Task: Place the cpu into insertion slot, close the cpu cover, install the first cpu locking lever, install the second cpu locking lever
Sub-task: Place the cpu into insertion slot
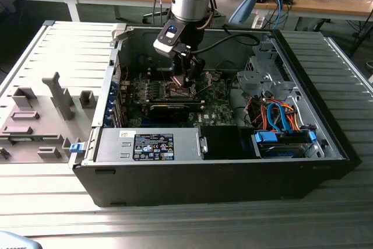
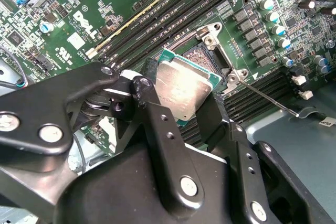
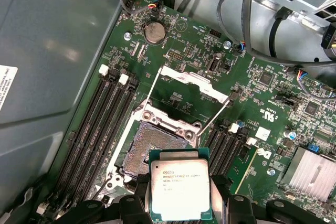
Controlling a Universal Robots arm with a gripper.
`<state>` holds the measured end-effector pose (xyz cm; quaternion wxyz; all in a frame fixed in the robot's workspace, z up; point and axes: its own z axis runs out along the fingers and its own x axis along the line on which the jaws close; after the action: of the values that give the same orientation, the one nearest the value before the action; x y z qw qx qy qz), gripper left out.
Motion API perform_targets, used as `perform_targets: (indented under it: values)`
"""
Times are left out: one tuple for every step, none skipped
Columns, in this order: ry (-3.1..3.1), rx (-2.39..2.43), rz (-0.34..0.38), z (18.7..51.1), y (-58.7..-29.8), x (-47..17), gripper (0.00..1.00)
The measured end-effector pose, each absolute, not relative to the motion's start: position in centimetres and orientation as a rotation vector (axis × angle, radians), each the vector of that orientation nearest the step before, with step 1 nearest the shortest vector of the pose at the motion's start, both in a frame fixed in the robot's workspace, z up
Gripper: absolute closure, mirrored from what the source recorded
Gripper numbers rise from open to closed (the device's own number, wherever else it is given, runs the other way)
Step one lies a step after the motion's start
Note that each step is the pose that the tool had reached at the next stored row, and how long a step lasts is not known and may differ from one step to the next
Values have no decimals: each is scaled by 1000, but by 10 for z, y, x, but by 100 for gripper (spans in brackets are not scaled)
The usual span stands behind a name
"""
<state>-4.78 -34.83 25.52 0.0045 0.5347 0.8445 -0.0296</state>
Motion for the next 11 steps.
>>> perform_targets:
  values:
    - [2645,1675,-93,255,-348,-48,45]
    - [2645,1676,-93,255,-348,-48,45]
    - [2645,1676,-93,255,-348,-48,45]
    - [2637,1688,-93,255,-348,-48,45]
    - [2632,1697,-93,255,-348,-48,45]
    - [2632,1697,-93,255,-348,-48,45]
    - [2632,1697,-93,255,-348,-48,45]
    - [2631,1698,-93,255,-348,-48,45]
    - [2631,1699,-93,255,-348,-48,45]
    - [2630,1700,-93,255,-348,-48,45]
    - [2630,1701,-93,255,-348,-48,45]
